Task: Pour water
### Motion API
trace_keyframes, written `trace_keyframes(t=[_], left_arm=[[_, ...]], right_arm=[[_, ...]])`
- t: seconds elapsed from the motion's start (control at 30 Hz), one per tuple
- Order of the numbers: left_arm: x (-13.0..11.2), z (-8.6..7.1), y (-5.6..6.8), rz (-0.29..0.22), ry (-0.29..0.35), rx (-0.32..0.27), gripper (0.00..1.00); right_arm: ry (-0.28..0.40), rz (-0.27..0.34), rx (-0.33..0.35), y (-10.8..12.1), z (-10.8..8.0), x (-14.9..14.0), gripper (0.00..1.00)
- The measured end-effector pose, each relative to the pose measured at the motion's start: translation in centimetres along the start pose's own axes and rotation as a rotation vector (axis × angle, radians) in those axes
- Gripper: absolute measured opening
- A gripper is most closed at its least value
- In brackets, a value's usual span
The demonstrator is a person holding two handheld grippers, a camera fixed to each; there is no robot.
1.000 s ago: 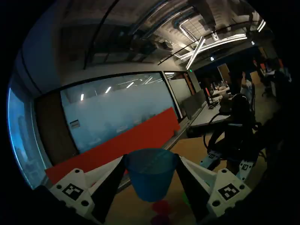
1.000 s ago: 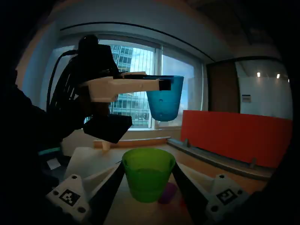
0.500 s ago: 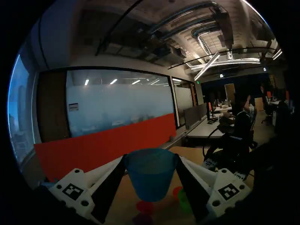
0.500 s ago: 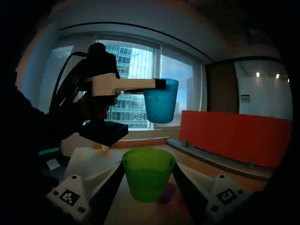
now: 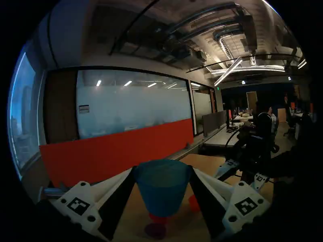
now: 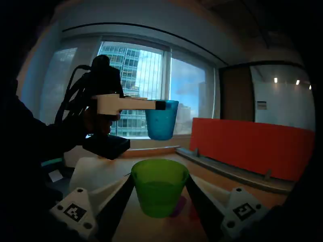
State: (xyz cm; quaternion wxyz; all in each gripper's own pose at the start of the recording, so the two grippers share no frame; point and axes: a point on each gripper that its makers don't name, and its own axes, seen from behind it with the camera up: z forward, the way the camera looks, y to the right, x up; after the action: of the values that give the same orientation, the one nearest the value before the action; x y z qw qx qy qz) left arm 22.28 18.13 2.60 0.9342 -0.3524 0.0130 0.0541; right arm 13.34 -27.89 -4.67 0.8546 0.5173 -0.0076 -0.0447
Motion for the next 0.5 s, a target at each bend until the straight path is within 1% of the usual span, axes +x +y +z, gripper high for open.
trace_keyframes(t=[0.2,0.5], left_arm=[[-1.4,-1.1,-0.8,-0.014,-0.011,0.027,0.89],[-3.8,-2.7,-1.5,-0.038,-0.034,0.049,0.89]], right_arm=[[-0.004,0.007,-0.019,0.7,-1.0,0.3,0.90],[-0.019,0.006,-0.057,1.8,-2.8,0.6,0.90]])
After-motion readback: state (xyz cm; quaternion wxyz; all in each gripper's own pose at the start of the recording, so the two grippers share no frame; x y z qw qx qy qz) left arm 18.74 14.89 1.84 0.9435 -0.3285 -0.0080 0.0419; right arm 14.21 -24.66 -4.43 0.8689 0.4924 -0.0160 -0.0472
